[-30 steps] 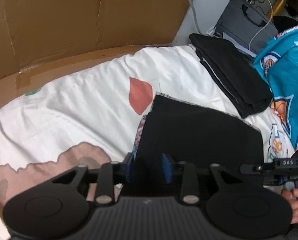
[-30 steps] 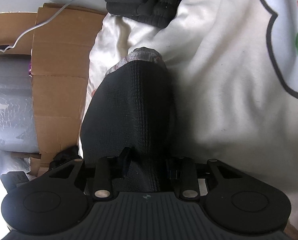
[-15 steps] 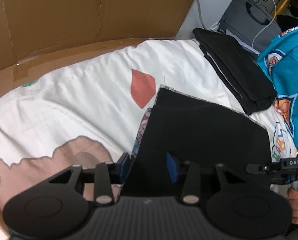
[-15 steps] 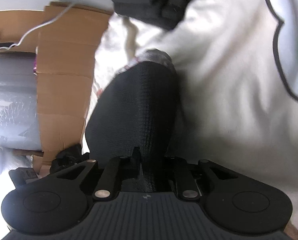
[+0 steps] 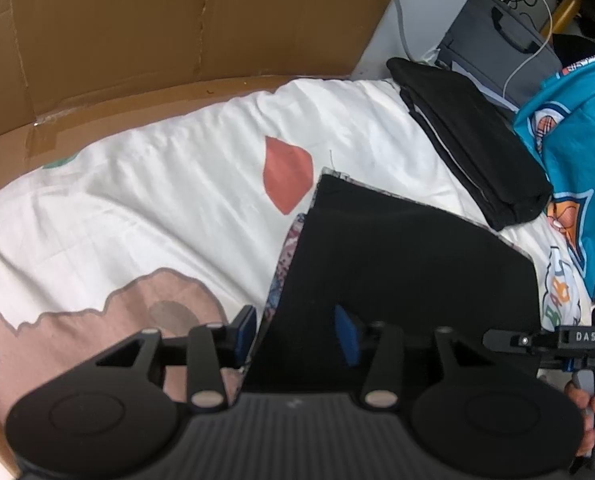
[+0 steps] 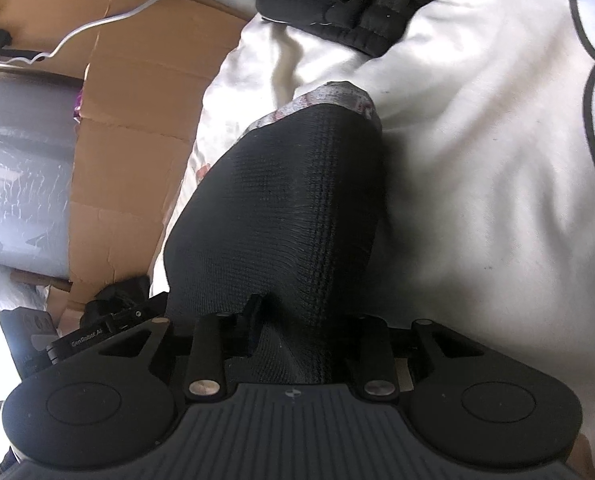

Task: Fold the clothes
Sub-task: 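Grip the folded pants edge with both tools and begin lifting it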

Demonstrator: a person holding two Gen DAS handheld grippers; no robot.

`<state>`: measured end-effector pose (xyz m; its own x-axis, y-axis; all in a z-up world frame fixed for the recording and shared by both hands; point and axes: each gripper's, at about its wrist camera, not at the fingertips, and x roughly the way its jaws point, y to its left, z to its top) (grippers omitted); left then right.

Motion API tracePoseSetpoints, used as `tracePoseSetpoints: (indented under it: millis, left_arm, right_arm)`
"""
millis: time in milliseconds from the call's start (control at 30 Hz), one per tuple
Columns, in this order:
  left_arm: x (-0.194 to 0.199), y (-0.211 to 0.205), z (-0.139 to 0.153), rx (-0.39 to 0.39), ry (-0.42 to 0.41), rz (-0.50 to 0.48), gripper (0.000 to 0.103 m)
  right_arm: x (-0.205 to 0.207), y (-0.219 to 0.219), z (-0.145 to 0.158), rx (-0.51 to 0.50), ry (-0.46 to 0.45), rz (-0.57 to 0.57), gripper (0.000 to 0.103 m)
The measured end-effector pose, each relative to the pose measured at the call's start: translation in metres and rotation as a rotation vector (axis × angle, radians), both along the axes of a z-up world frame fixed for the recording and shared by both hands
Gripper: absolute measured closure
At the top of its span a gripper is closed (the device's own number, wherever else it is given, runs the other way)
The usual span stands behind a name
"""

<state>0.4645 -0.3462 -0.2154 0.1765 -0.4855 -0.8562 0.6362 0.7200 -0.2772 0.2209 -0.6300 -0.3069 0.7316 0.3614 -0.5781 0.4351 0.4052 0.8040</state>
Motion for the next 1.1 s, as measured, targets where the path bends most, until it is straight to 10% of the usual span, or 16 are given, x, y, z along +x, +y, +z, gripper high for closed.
tracePoseSetpoints:
  millis: [200, 1100]
  left_arm:
    - [0.002, 0.0, 0.003, 0.001, 0.002, -0.004, 0.057]
    - [0.012, -0.028, -0.005, -0.136, 0.128, -0.056, 0.038]
  right_arm:
    - [-0.002, -0.007, 0.0, 0.048, -0.003, -0.006, 0.092]
    - [-0.008, -0.033, 0.04, -0.106, -0.017, -0.017, 0.095]
